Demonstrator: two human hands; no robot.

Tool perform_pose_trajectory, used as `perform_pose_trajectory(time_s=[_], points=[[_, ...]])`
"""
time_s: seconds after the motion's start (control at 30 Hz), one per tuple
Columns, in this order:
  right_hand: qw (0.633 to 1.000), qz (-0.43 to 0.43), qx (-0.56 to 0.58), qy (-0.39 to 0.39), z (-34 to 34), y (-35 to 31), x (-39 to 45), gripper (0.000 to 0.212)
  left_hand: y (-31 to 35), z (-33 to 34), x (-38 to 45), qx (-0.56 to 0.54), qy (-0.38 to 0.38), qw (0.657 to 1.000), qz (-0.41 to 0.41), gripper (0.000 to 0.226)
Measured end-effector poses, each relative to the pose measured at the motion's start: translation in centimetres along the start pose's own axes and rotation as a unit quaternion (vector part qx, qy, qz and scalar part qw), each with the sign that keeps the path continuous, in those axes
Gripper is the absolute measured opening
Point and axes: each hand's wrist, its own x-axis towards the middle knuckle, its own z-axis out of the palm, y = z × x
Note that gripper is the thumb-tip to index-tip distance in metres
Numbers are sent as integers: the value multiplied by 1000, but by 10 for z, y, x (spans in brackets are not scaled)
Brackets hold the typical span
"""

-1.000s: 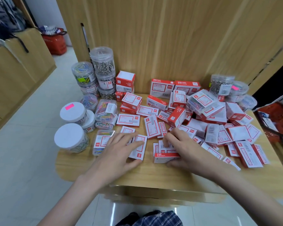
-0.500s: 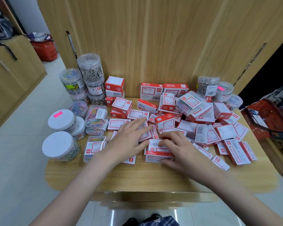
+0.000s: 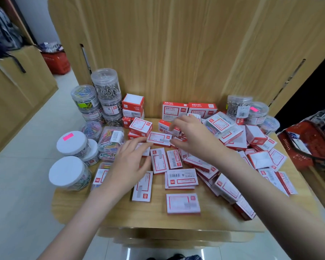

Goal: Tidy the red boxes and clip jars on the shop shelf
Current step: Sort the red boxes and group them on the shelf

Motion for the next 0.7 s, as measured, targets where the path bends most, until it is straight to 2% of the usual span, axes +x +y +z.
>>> perform_pose_trajectory(time_s=[0.1, 0.2, 0.37, 0.5, 0.53, 0.63, 0.7], points=[[995, 25, -91, -27, 10, 7, 30, 25, 0, -1, 4, 5, 13, 1000, -15, 50], [993, 12, -111, -34, 19, 11, 40, 16, 0, -1, 4, -4, 32, 999, -26, 40], [997, -22, -55, -47, 8, 15, 28, 11, -5, 3, 4, -12, 52, 998, -21, 35], [1000, -20, 8, 1, -22, 19, 7, 12, 2, 2, 12, -19, 92, 996, 5, 40], [1000, -24, 4, -6, -30, 21, 1, 14, 4, 3, 14, -20, 91, 996, 17, 43], [994, -29, -37, -103, -38, 27, -13, 30, 10, 10, 23, -29, 75, 996, 45, 44], [984, -47, -113, -130, -27, 29, -17, 40, 14, 14, 26, -29, 74, 996, 50, 45]])
